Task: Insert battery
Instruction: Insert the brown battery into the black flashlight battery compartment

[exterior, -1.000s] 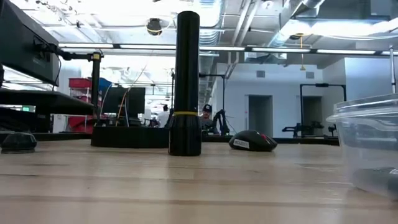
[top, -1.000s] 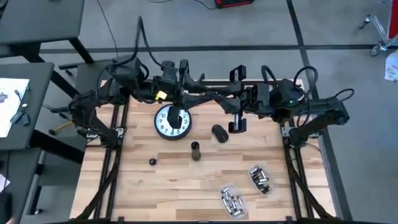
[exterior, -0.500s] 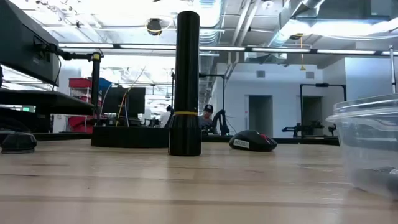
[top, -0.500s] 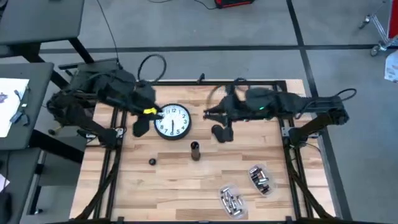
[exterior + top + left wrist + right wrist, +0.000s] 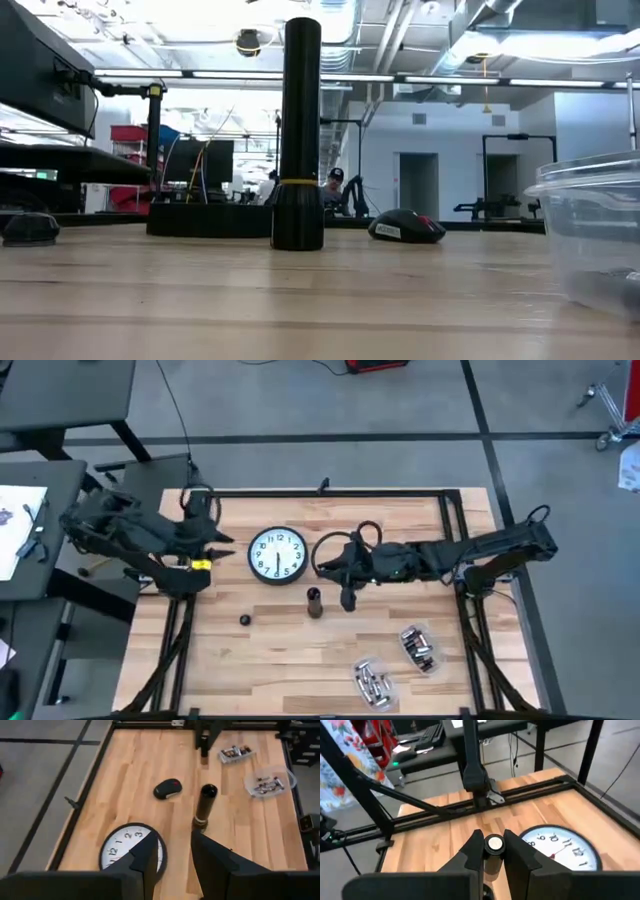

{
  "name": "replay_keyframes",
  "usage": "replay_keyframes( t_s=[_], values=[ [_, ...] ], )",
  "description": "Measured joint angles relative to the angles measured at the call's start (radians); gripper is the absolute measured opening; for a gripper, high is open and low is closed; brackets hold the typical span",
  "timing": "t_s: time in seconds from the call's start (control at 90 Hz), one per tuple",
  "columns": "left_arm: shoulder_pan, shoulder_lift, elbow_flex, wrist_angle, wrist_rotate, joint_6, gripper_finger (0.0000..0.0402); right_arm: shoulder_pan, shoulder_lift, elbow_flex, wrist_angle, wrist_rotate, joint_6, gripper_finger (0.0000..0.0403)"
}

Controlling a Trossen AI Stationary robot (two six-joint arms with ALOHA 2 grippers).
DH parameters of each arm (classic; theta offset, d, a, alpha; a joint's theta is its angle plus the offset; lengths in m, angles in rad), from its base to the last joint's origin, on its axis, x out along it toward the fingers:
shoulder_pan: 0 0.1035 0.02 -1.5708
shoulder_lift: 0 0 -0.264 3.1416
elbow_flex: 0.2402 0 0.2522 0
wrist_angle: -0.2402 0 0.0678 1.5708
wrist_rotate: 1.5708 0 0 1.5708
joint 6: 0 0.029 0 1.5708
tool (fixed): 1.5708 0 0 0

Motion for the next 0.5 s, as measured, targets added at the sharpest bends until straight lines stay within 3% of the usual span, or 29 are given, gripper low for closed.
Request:
replay_keyframes(
  t_s=[0.278, 0.5],
  values=[
    [0.001, -0.180, -0.368, 0.293, 0.043, -0.025, 0.0097, 0.019, 0.016, -0.057, 0.018, 0.040, 0.062, 0.0032],
    [0.002, -0.230, -0.515, 0.428, 0.050, -0.032, 0.0097, 0.018, 0.085, -0.055, 0.080, 0.042, 0.061, 0.0032]
  ],
)
